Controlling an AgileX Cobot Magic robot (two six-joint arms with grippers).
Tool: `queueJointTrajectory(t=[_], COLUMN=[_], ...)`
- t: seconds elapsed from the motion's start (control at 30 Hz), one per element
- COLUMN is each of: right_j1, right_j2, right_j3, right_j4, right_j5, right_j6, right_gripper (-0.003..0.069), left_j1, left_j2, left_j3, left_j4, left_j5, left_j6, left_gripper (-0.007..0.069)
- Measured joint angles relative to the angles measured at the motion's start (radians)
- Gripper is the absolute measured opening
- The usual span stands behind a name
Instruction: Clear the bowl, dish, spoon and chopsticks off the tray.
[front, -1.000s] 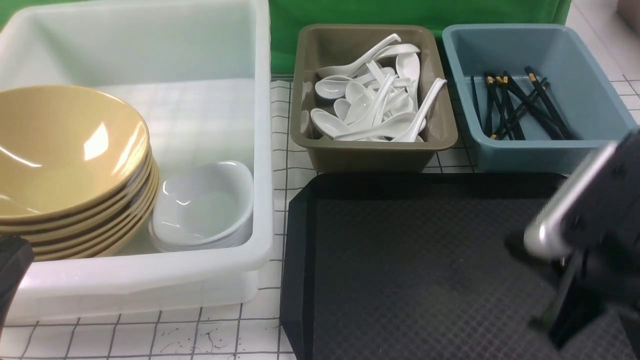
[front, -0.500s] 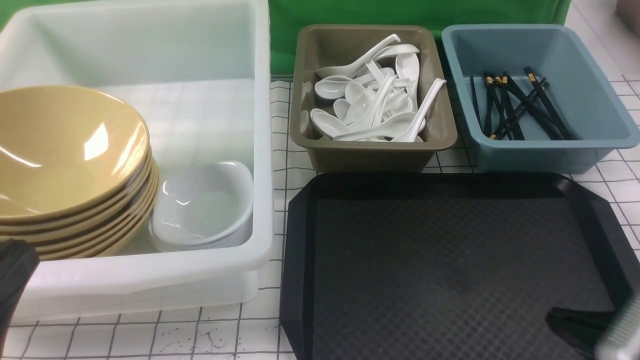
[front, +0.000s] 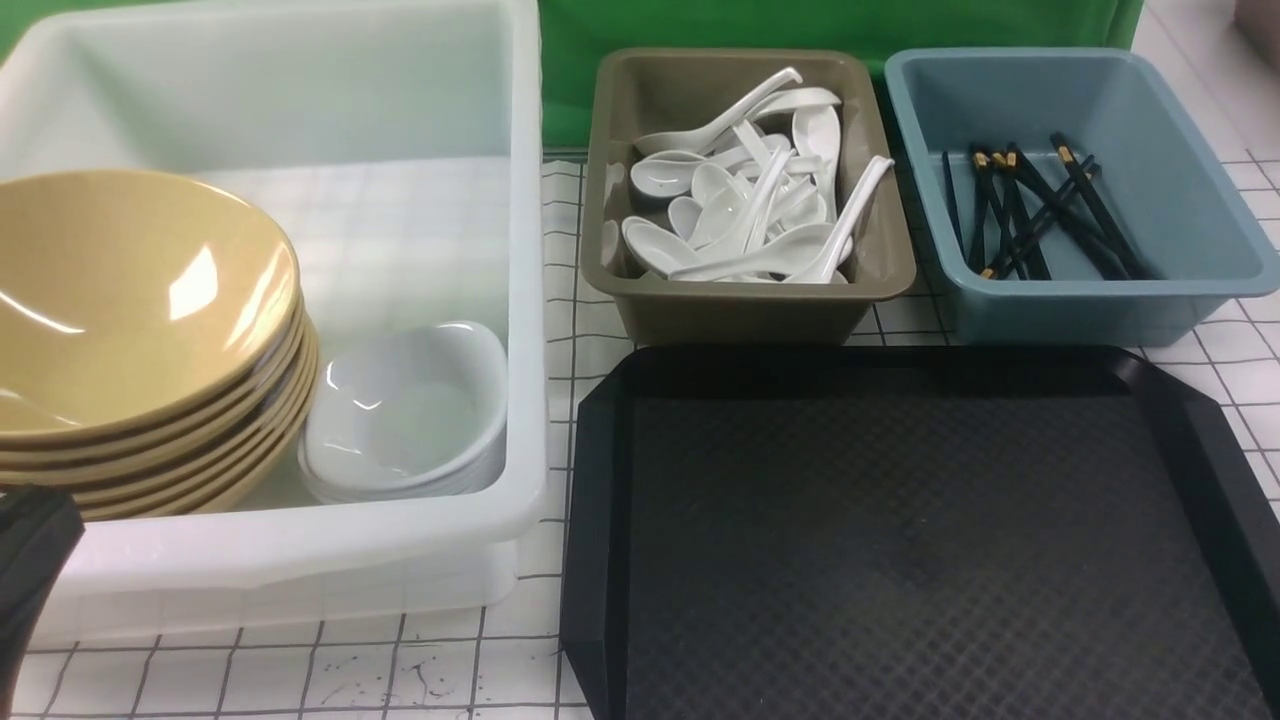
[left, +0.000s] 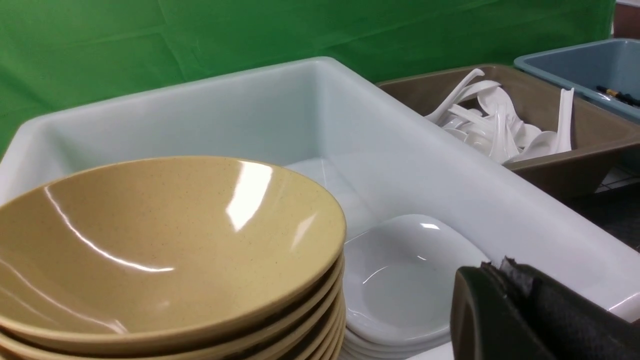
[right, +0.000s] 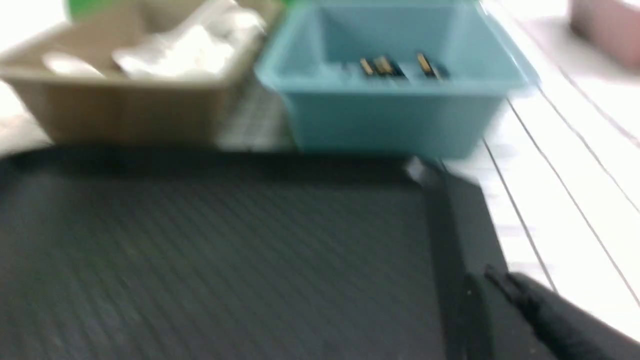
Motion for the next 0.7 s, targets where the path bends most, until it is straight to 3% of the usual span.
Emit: queueJointTrajectory(t=[0.7], right_j1=[-0.016], right_j2=[-0.001], right_j3=[0.000], right_j4=[0.000], right_j5=[0.012], right_j6=[-0.057], right_gripper=[0.0069], left_j1=[0.000], left_j2=[0.000], left_j3=[0.000], left_j4=[0.000], left_j5=[0.013], left_j6=[0.000], left_gripper=[-0.0013])
